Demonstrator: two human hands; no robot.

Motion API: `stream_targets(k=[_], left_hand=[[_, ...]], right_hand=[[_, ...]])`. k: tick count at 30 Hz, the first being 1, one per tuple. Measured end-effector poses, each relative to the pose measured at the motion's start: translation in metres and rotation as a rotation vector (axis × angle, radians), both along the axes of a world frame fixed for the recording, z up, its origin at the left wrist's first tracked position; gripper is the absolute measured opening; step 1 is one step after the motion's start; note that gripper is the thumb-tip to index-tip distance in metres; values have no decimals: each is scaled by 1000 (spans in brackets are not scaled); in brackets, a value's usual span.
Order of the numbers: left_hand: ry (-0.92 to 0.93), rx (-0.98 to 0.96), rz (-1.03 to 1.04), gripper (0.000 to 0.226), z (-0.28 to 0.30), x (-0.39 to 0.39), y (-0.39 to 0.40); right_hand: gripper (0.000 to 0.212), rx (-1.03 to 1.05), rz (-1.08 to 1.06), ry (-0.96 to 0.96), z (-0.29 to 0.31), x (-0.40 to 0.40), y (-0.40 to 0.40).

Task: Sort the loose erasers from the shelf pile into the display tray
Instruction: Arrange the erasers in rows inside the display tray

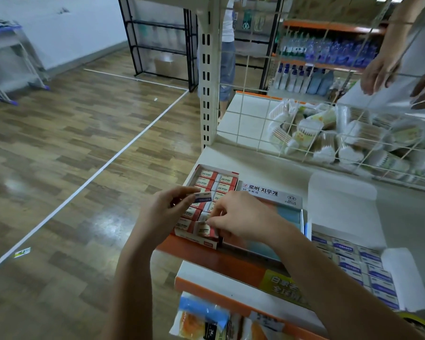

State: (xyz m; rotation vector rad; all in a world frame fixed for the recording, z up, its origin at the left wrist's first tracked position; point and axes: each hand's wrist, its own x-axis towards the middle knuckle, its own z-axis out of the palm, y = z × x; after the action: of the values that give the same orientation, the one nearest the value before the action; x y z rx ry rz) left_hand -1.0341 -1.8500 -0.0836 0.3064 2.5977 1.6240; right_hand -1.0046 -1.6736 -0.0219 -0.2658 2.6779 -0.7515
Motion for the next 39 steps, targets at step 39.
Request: stream_targets(k=[39], left_hand=[[30,-3,20,19,4,8,-1]], right_hand=[[18,-82,-28,293,-19,22,3]])
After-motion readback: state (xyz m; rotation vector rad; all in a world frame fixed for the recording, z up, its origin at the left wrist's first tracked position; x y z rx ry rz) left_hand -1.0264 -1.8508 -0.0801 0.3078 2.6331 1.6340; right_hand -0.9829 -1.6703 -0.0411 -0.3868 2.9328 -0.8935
